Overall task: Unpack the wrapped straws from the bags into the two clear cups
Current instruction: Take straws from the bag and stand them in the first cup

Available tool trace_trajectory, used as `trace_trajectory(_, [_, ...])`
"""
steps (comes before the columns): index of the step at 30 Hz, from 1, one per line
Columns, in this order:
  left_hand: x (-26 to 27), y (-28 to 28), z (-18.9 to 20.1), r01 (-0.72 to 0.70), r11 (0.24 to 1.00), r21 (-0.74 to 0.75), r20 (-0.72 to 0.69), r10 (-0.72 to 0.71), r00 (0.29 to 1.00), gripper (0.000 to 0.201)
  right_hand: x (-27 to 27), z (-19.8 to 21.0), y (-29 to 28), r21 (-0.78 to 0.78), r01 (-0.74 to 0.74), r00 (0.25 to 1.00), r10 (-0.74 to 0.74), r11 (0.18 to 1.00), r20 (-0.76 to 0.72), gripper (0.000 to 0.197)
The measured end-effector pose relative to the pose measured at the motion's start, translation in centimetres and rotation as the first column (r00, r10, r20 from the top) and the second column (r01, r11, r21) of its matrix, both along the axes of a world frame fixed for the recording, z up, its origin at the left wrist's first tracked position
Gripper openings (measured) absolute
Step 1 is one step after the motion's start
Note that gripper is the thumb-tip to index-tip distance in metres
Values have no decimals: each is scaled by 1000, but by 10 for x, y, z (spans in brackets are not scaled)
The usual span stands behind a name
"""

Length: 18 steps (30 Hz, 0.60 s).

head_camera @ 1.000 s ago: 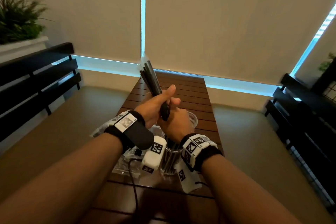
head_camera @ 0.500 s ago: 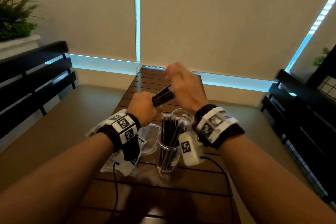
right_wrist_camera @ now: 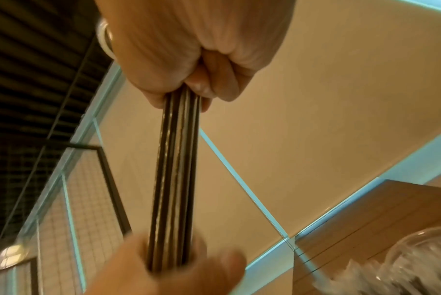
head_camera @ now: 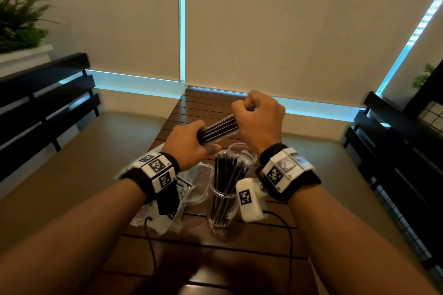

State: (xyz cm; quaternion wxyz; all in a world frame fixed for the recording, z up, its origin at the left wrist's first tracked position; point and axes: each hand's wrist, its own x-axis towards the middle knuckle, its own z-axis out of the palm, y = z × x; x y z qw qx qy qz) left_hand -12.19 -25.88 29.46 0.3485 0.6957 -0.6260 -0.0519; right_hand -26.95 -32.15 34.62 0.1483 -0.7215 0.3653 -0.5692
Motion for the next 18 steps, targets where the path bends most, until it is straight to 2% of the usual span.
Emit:
trace_trajectory(3, [15,3,-11,-51,997,59,27,49,998,32,-4,6,0,78,19,997,-25,997,71,26])
trace_trajectory(4, [15,3,-13,-55,997,59,11,54,998,37,-2,5,1,131,-31,991,13,991,136,25])
trace_trajectory(5, [13,2,-14,-59,997,56,-18,60,998,41,-1,4,5,206,-138,968,88,969,235,26])
trace_trajectory(7, [5,-1,-13,-64,997,42,-87,68,994,44,4,0,8,323,-393,880,251,861,404,37])
trace_trajectory(8, [1,-2,-12,-62,997,36,-117,66,991,44,6,-3,9,351,-447,863,294,823,410,34])
trace_trajectory(10, [-6,-5,-11,-25,998,53,-131,32,991,43,6,-3,12,367,-336,932,252,867,259,20])
trace_trajectory(12, [-11,-7,-15,49,993,111,-79,-40,996,36,2,-3,10,338,-174,979,125,925,161,19])
trace_trajectory(13, [-11,-8,-19,66,984,168,-23,-63,998,34,-2,-2,7,324,-121,987,78,938,143,18])
trace_trajectory(16, [-8,-5,-36,79,943,323,97,-116,988,51,-14,-6,-5,288,23,1000,-25,957,3,21])
trace_trajectory(18, [-8,-1,-46,121,918,377,163,-194,967,41,-19,-17,-12,279,83,994,-61,957,-87,25])
